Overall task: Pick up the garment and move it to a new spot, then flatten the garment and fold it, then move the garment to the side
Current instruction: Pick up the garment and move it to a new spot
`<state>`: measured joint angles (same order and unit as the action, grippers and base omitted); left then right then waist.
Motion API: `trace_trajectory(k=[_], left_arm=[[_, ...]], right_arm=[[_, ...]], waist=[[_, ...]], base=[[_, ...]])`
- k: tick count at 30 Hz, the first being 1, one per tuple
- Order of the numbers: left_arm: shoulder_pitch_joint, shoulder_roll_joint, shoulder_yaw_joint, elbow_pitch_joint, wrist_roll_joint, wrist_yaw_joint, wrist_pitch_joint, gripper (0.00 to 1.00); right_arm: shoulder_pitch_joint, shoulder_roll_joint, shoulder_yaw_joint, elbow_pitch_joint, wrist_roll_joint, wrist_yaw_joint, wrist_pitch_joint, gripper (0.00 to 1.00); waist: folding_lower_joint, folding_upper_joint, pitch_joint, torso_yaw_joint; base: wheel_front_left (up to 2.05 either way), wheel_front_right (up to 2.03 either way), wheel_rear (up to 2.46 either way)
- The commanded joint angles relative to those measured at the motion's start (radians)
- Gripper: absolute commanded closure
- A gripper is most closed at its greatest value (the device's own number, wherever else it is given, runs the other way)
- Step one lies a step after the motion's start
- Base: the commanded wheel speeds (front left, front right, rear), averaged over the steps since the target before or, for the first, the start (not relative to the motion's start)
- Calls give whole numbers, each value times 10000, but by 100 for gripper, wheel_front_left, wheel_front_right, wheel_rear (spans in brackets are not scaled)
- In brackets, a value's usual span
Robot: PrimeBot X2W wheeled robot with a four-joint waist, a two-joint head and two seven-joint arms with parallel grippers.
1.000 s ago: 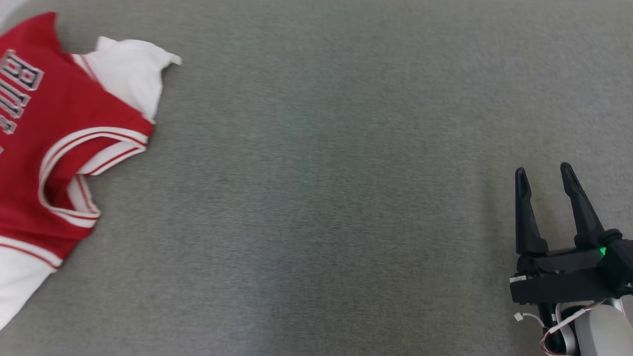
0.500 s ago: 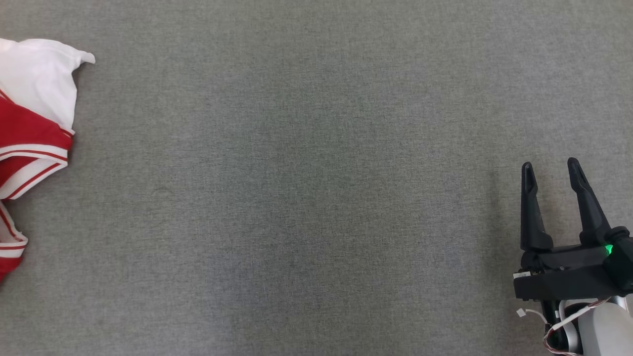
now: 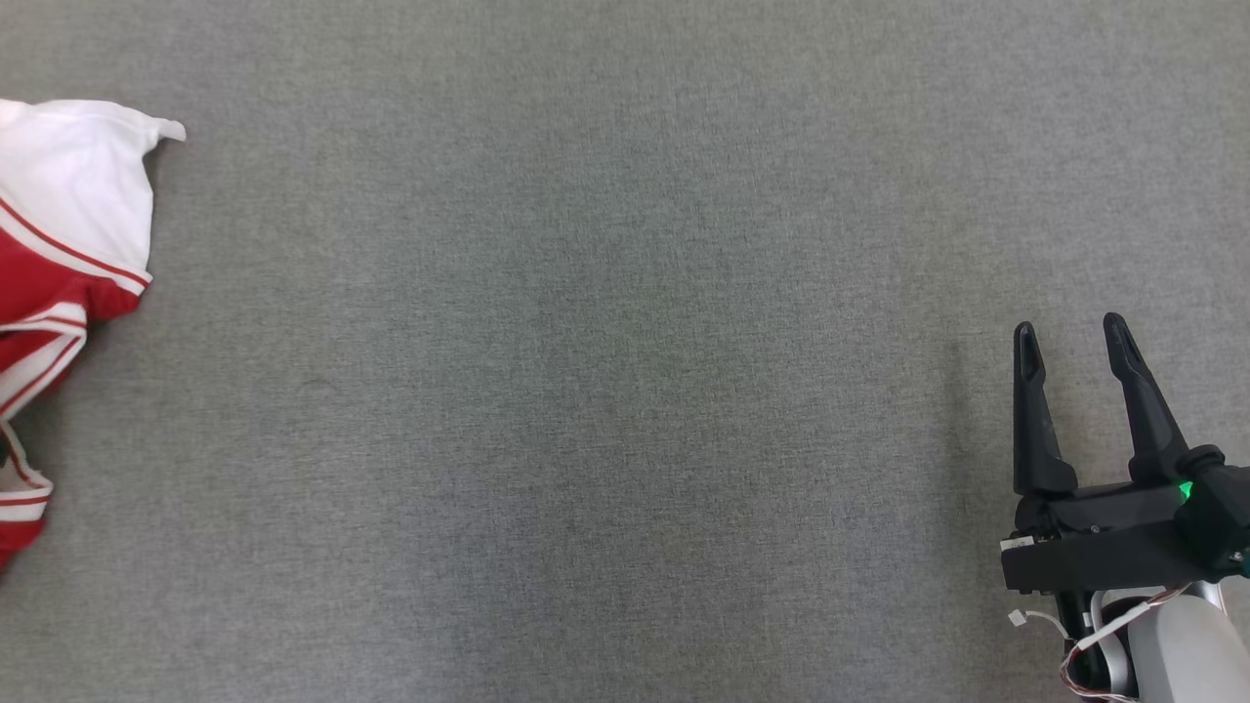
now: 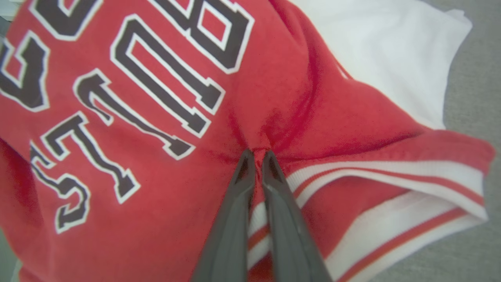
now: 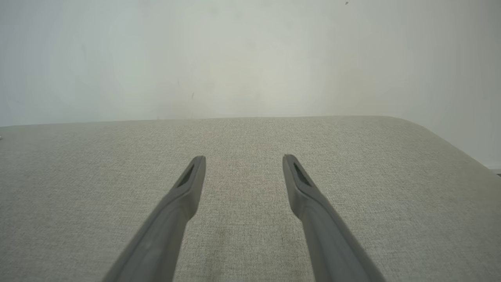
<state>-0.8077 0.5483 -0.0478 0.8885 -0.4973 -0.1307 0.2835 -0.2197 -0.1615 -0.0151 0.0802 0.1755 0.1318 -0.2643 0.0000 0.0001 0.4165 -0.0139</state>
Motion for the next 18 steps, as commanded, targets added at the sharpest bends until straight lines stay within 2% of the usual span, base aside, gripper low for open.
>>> trace_trajectory(k=[1, 11, 18], left_arm=[[-139, 144, -54, 40, 212, 97, -513, 100], [-1193, 671, -190, -806, 711, 166, -2551, 100], [-2099, 821, -518, -2258, 964, 110, -2689, 100]], right_arm=[[20, 9, -5, 33, 46, -21, -3, 0], [412, 203, 52, 282, 172, -21, -3, 0], [653, 452, 25, 399, 262, -21, -4, 0]], waist=[[0, -1, -207, 82], [0, -1, -1349, 423], [0, -1, -1987, 367]], base=[[0, 0, 0], [0, 0, 0], [0, 0, 0]])
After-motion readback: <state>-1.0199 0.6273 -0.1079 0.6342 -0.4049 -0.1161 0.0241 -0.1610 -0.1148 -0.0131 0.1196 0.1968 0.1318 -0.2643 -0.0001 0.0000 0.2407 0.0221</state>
